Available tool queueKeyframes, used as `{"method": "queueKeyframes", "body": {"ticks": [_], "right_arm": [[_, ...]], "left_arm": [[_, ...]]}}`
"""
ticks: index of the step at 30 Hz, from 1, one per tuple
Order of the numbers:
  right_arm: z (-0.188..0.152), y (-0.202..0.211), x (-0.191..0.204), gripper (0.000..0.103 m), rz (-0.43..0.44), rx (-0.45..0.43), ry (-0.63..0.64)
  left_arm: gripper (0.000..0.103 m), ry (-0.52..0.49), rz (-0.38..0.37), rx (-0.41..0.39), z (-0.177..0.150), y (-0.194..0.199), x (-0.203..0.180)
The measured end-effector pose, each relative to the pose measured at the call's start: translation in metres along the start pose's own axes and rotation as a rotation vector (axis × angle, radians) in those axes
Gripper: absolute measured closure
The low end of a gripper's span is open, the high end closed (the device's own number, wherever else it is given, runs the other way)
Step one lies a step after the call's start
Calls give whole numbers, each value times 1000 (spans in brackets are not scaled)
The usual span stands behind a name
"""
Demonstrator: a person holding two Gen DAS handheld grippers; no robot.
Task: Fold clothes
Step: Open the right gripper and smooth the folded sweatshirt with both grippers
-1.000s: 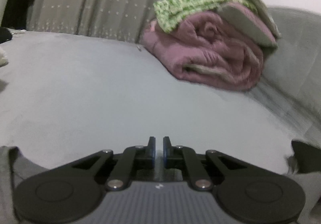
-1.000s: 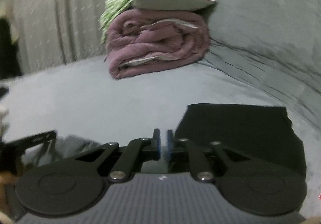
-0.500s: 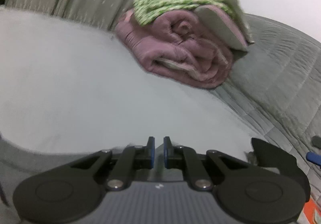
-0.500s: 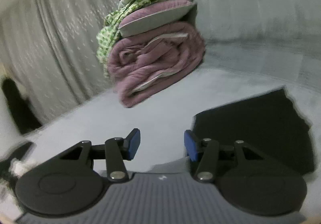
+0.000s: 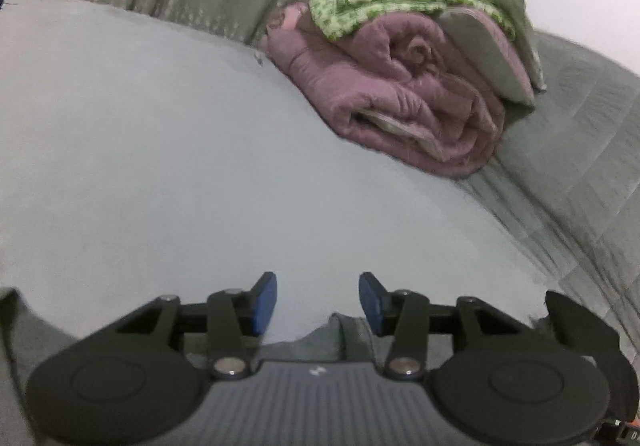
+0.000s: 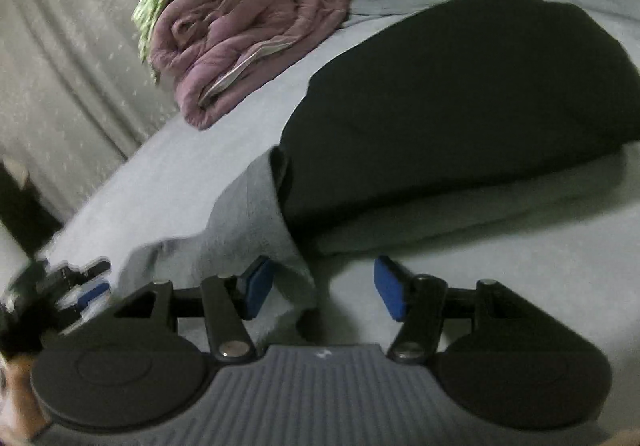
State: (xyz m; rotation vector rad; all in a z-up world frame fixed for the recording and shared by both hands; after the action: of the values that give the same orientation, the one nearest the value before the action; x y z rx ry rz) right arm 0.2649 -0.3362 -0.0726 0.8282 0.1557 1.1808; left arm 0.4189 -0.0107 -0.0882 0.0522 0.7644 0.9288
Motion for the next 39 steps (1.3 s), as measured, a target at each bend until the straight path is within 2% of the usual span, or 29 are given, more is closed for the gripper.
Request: {"method": "queueKeyframes", "body": {"ticks": [3,6,7,8,10,11,13,14,16,19,21,23,24,26,31,33,34,35,37,39], "right_arm": [[-1,-1,9,41,-12,-23,58],[-3,-7,17,42,8,-49,113],[-4,-8,20,48,14,-55,136],[-6,-10,23,67,18,-59,158],[-5,-11,23,92,12,-52,155],[-3,-9,18,98,5,-50,132],[4,-1,12,98,-28,-79,100],[7,2,12,99,-47,-101,108],[9,6,14,99,-79,-127,128],[3,-5,15,99,-95,-98,149],[4,-5,10,98,-67,-80,123],[8,-3,2,92,-22,-67,73],[10,-3,-1,90,1,-59,45],[13,0,-6,88,29,-43,5],[20,9,-19,88,75,-16,-85],[23,12,-26,86,67,-8,-107],[23,12,-29,83,67,5,-115],[23,11,-32,72,71,18,-124],[23,11,-34,59,109,48,-157],[22,12,-31,56,114,51,-145]], "left_arm": [[62,-58,-8,63,-10,-8,-12],[82,-128,-2,123,-19,-14,-26],[95,-159,22,131,-21,-16,-31],[96,-182,37,127,-23,-17,-34],[96,-232,99,67,-21,-13,-42],[96,-261,134,32,-20,-10,-46],[96,-297,178,15,-19,-13,-51],[96,-313,202,14,-19,-16,-52],[95,-317,253,88,-23,-31,-46],[92,-297,250,80,-19,-28,-45],[85,-284,249,64,-18,-23,-45],[63,-295,257,33,-17,-15,-50],[61,-310,261,15,-18,-10,-56],[60,-344,231,8,-20,-6,-73],[53,-356,122,96,-38,-3,-114],[48,-341,67,131,-49,-6,-126],[48,-341,44,146,-55,-8,-131],[48,-341,21,160,-61,-11,-136],[48,-365,-9,178,-70,-18,-146],[48,-403,-20,192,-76,-22,-157]]}}
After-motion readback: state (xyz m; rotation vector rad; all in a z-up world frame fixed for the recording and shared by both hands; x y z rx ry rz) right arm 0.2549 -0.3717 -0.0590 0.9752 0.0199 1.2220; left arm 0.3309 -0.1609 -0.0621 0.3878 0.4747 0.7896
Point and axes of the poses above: each gripper's, at about its wrist camera, not at the fingertips, and y roughly against the way its jaws point, x to its left, z to its top, the point moved 6 cm from there along -y, roughly the way its jaws point, and after that the axes turned 14 degrees about -z, right-handed, at the moved point
